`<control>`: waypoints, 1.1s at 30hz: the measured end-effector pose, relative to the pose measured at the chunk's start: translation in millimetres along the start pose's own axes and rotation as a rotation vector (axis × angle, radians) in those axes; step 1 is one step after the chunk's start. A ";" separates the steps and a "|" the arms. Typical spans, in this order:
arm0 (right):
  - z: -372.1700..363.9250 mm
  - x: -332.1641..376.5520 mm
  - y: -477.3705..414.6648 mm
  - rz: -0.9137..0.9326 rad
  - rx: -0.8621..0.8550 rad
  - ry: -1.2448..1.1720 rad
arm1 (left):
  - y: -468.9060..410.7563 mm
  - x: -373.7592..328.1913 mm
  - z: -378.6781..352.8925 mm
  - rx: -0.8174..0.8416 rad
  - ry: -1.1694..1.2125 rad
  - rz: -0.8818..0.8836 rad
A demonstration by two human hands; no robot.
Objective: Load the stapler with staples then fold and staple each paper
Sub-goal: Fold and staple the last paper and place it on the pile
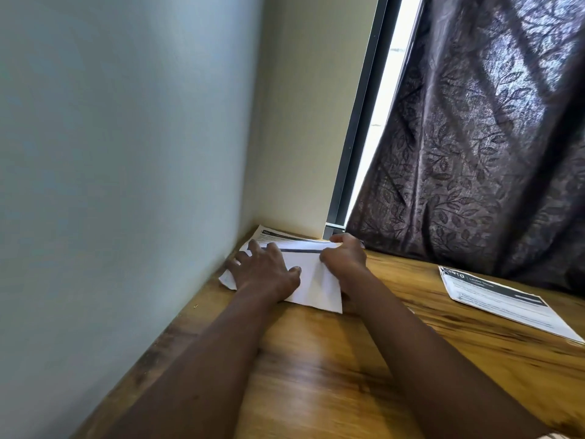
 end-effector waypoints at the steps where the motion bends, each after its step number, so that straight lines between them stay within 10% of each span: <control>1: 3.4 -2.7 -2.0 -0.005 0.024 -0.143 | 0.5 0.0 0.7 -0.018 0.023 -0.012; 10: 75.5 10.7 49.2 0.471 0.126 -0.210 | 17.7 -27.4 24.8 -0.391 0.066 -0.399; 21: 202.1 -32.5 128.7 0.755 -0.242 0.053 | 87.1 -84.8 27.2 -0.875 -0.021 -0.931; 28: 267.1 -110.9 164.6 0.630 -0.346 -0.091 | 131.9 -144.6 -11.6 -0.876 -0.145 -1.245; 33: 304.6 -160.5 176.2 0.533 -0.382 -0.117 | 138.0 -190.6 -43.5 -0.569 -0.238 -1.306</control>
Point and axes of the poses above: each hand's wrist, its own y-axis away from the middle knuckle, its own z-axis out of the back of the hand, x = y × z, the point moved 4 cm from there along -y, towards the middle knuckle, and after that the axes turned 14 degrees about x, right-handed, at the moved point
